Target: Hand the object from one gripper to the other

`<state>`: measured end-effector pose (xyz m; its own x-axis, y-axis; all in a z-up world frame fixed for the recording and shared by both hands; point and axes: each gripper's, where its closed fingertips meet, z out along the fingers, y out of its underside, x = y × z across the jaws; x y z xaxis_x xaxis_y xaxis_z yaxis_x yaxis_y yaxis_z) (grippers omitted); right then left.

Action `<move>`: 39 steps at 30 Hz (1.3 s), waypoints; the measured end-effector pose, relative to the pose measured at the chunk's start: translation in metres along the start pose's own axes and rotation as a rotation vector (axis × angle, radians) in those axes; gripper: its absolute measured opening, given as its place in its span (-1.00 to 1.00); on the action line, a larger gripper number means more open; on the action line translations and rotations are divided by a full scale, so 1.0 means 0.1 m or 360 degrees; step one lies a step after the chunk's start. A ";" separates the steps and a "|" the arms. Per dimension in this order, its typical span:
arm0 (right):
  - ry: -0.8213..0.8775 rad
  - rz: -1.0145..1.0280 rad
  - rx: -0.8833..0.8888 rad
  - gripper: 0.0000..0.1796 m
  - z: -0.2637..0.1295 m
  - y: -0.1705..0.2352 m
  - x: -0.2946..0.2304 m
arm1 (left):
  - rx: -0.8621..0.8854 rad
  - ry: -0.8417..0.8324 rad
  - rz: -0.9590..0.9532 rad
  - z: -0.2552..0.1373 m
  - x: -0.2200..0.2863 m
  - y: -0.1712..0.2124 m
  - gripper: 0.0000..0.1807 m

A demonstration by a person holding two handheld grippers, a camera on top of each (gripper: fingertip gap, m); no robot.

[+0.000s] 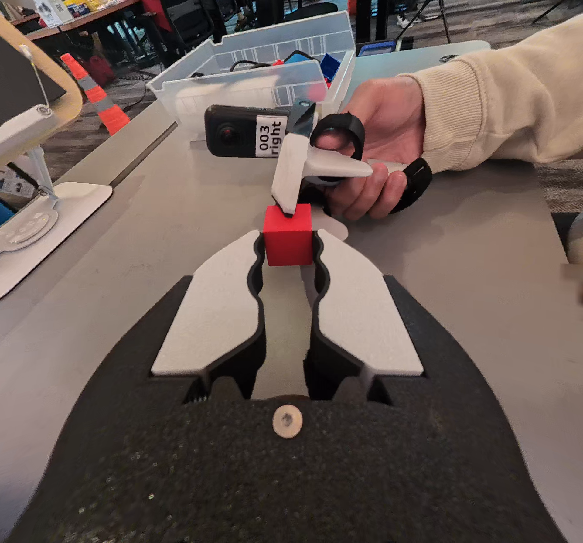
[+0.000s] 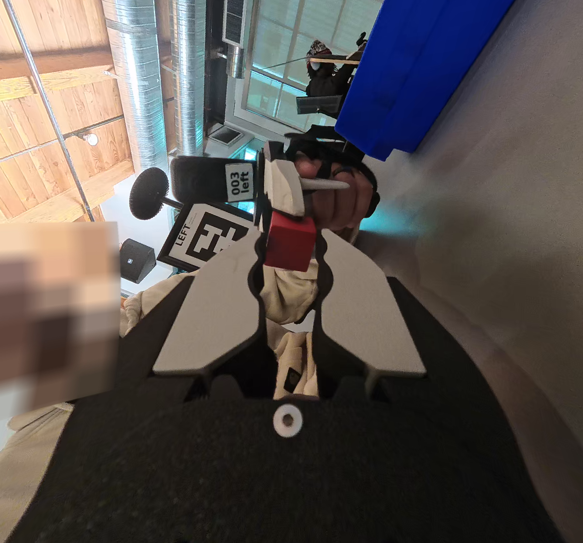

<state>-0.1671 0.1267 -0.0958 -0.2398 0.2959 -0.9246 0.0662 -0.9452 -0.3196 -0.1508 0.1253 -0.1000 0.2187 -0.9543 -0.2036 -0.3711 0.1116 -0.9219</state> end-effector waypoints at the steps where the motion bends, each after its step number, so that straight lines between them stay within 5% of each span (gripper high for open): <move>1: 0.0016 -0.0003 -0.0003 -0.67 -0.01 0.00 0.01 | -0.0028 -0.0012 -0.0019 0.01 0.00 0.02 -0.69; 5: -0.0001 0.0002 0.0072 -0.68 -0.21 -0.14 -0.06 | -0.0039 0.0041 -0.0113 -0.05 0.00 -0.01 -0.69; 10: -0.0164 0.0122 -0.0067 -0.68 -0.35 -0.05 -0.28 | 0.0004 0.0436 -0.0466 -0.11 0.19 -0.06 -0.36; 16: -0.0442 0.0355 -0.0641 -0.68 -0.04 0.57 -0.45 | 0.0172 0.0774 -0.0521 -0.22 0.50 -0.37 -0.40; 23: -0.0492 0.0368 -0.0757 -0.68 0.14 0.68 -0.46 | 0.0075 0.0956 -0.0467 -0.23 0.77 -0.31 -0.61; 29: -0.0299 0.0050 -0.0432 -0.62 0.08 0.38 -0.32 | 0.0164 0.0756 -0.0544 -0.25 0.43 -0.33 -0.67; 35: 0.0393 -0.0778 0.0074 -0.57 -0.15 -0.20 0.04 | 0.0280 0.0279 -0.1086 -0.26 -0.43 -0.07 -0.68; 39: 0.0460 -0.1050 0.0354 -0.62 -0.10 -0.40 -0.11 | 0.0459 0.0338 -0.1244 -0.28 -0.46 -0.15 -0.68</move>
<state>-0.1577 0.1626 -0.0747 0.1037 0.8057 -0.5832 -0.2076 -0.5559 -0.8049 -0.1807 0.1600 -0.0672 0.1318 -0.8150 0.5643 0.0658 -0.5608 -0.8253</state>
